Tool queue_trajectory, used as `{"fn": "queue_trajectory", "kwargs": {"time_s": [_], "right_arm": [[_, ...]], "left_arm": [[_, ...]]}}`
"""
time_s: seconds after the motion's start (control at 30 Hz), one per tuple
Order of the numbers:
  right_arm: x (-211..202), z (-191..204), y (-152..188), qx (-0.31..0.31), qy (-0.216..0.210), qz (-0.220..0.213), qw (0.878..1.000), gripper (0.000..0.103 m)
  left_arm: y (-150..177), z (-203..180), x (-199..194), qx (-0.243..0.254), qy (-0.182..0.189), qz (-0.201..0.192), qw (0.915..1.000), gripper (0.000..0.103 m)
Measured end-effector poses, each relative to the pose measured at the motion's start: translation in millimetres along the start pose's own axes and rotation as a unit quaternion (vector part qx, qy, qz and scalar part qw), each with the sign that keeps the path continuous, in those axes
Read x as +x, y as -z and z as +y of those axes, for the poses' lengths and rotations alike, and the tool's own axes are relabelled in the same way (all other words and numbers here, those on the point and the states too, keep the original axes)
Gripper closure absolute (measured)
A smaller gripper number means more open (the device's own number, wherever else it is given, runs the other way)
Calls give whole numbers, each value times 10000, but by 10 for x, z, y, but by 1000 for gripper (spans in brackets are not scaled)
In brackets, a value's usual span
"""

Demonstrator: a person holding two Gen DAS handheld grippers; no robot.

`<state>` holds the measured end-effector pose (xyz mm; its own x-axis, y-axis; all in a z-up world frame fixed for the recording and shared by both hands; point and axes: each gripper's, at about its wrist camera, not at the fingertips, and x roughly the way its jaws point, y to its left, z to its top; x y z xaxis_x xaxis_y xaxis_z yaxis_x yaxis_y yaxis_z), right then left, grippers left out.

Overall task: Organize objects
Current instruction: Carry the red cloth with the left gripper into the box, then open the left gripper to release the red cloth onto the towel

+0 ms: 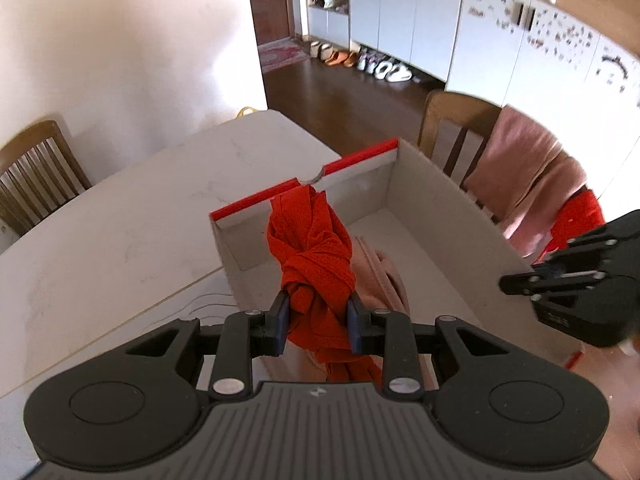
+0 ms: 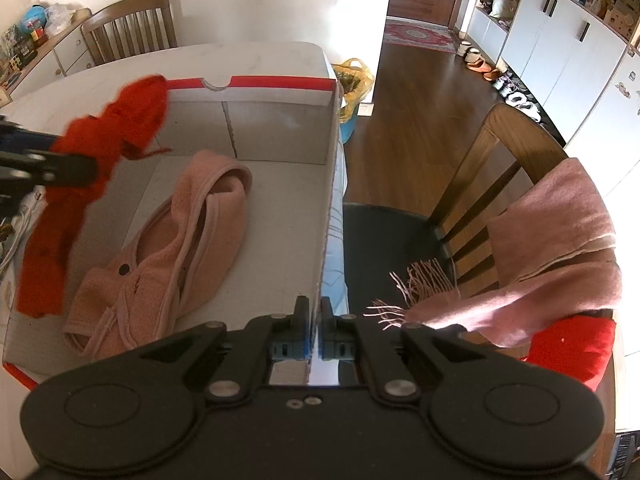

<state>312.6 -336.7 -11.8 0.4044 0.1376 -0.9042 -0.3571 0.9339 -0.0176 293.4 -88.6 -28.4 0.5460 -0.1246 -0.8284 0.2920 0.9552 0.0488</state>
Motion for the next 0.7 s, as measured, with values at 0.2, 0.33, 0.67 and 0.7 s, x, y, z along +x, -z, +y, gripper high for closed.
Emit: {"fn": "queue_trajectory", "kwargs": {"time_s": [0.2,0.33,0.67,0.7], "right_arm": [[-6,-10,5,6,-42,-1,10000,100],[-6,-24,9,-8,-63,1,10000,100],[-20,-34,16,-42,-122,0,9999,99],[-20,-36,19,-43,-127,2,9999,99]], "left_arm": [[-32,-127,338,169,-331,307,9988,76],[-35,-195,546,325,-539,568,9964,76],[22,-269,815,564,-686,986,9912,76],[31,-272,833,562,-680,1019,9909,76]]}}
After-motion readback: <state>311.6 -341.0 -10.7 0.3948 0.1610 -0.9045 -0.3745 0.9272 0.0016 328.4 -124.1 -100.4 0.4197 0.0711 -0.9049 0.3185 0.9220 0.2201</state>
